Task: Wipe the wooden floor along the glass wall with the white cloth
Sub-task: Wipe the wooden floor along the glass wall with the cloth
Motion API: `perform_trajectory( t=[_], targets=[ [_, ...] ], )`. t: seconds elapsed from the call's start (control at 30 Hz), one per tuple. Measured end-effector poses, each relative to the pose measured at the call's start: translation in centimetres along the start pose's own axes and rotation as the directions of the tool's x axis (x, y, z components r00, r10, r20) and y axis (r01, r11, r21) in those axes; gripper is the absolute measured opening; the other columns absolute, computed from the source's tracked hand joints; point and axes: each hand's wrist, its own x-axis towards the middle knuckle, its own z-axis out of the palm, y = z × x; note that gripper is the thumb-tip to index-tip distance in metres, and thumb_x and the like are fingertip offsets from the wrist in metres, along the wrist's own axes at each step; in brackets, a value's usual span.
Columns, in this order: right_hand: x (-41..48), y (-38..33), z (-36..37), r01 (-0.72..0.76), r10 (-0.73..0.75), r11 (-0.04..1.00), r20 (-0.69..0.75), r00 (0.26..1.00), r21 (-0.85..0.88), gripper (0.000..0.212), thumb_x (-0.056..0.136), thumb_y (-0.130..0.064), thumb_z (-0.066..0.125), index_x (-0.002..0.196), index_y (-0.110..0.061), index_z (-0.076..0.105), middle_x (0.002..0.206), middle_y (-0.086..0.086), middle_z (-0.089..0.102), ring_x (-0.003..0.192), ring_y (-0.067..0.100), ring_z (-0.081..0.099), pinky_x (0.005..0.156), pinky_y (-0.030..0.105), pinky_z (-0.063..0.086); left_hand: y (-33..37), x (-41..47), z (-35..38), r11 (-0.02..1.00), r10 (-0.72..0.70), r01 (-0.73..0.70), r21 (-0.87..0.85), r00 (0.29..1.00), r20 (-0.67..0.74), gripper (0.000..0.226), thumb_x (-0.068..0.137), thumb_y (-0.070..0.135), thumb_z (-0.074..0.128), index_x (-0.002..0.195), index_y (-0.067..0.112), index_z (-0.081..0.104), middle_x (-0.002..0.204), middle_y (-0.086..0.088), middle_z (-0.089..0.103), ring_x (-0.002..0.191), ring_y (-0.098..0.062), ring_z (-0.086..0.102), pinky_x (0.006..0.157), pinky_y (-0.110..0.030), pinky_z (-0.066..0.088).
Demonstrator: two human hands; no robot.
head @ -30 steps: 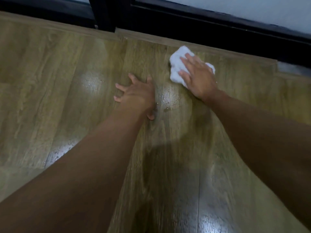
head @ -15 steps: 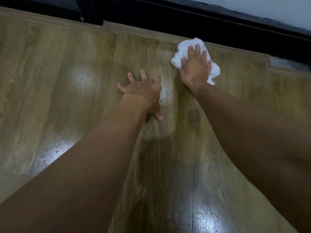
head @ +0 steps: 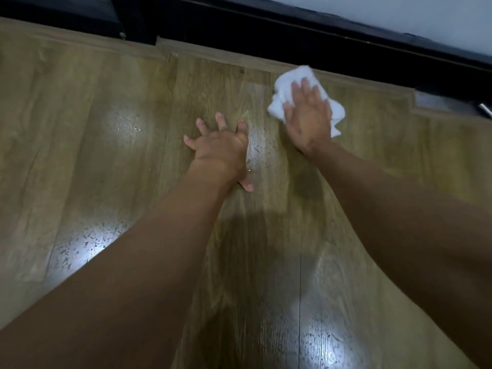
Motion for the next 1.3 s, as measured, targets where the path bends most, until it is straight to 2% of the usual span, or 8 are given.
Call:
perform_trajectory(
  t=[0.1,0.17,0.37,0.57,0.67,0.8,1.03,1.3],
  targets=[
    [-3.8,2.7,-1.2,0.440,-0.437,0.897,0.087,0.895,-0.030,0.052,0.102,-0.041,0.027,0.150,-0.022,0.023,0.159,0.001,0.019,0.147,0.019,0.013,0.120,0.043,0.009,-0.2,-0.3,0.1,1.000,0.010,-0.010,-0.007,1.000,-0.005,0.136,0.055,0.051,0.086,0.151,0.026,-0.005,0.157,-0.019,-0.015,0.140,-0.053,-0.006,0.106,-0.072,0.014],
    [-2.9,4.9,-2.3,0.512,-0.506,0.859,0.140,0.851,-0.010,0.053,0.101,-0.046,0.026,0.149,-0.025,0.024,0.159,0.000,0.021,0.147,0.016,0.015,0.120,0.043,0.012,-0.3,-0.5,0.1,1.000,0.008,-0.008,-0.016,1.000,-0.012,0.134,0.054,0.051,0.086,0.151,0.027,-0.003,0.158,-0.017,-0.015,0.141,-0.051,-0.007,0.108,-0.071,0.013],
    [1.4,-0.9,-0.3,-0.078,0.081,0.993,0.032,0.996,-0.084,0.053,0.103,-0.033,0.019,0.152,-0.014,0.011,0.161,0.009,0.006,0.148,0.030,0.005,0.119,0.050,0.009,-0.2,-0.3,0.2,0.998,-0.015,0.015,-0.067,1.000,-0.011,0.135,0.053,0.049,0.088,0.151,0.032,-0.003,0.158,-0.014,-0.018,0.142,-0.049,-0.012,0.108,-0.071,0.006],
    [-5.9,1.7,-1.2,0.404,-0.401,0.915,0.112,0.909,-0.010,0.052,0.102,-0.042,0.024,0.151,-0.025,0.018,0.160,-0.001,0.013,0.148,0.019,0.008,0.119,0.042,0.006,-0.6,-0.4,1.0,0.988,-0.035,0.029,-0.149,0.999,-0.039,0.133,0.058,0.046,0.087,0.151,0.035,-0.007,0.157,-0.008,-0.024,0.141,-0.043,-0.022,0.109,-0.069,-0.004],
    [-5.2,5.4,-1.8,0.098,-0.096,0.994,0.045,0.994,-0.041,0.052,0.103,-0.039,0.025,0.151,-0.021,0.017,0.160,0.003,0.013,0.147,0.021,0.011,0.119,0.044,0.013,-1.1,-0.3,1.4,0.984,-0.022,0.012,-0.176,0.998,-0.053,0.130,0.060,0.047,0.085,0.149,0.040,-0.009,0.157,-0.003,-0.025,0.141,-0.040,-0.026,0.109,-0.068,-0.009],
    [0.5,3.4,-1.6,-0.354,0.353,0.935,0.042,0.935,0.015,0.058,0.098,-0.031,0.034,0.150,-0.013,0.014,0.159,0.008,0.009,0.146,0.034,0.008,0.116,0.055,0.014,-1.2,0.2,1.7,0.979,-0.032,0.017,-0.203,0.997,-0.071,0.129,0.059,0.047,0.085,0.148,0.042,-0.008,0.157,-0.002,-0.026,0.140,-0.039,-0.027,0.108,-0.068,-0.012],
    [-6.1,7.4,-2.2,0.216,-0.206,0.974,0.145,0.968,-0.062,0.054,0.102,-0.038,0.028,0.152,-0.021,0.013,0.161,0.003,0.009,0.148,0.023,0.008,0.119,0.045,0.011,-1.5,0.1,2.3,0.978,-0.020,0.005,-0.206,0.997,-0.069,0.119,0.068,0.050,0.079,0.148,0.043,-0.008,0.155,0.000,-0.030,0.140,-0.035,-0.030,0.109,-0.064,-0.015],
    [-0.2,7.6,-2.1,-0.247,0.248,0.969,0.094,0.964,-0.029,0.059,0.101,-0.042,0.024,0.151,-0.015,0.009,0.160,0.009,0.004,0.146,0.035,0.006,0.115,0.057,0.013,2.1,-0.7,3.4,0.977,0.196,-0.209,-0.038,0.955,-0.222,0.078,0.082,0.036,0.064,0.145,0.047,0.019,0.159,-0.007,-0.015,0.142,-0.037,-0.023,0.107,-0.068,-0.017]
  ],
)
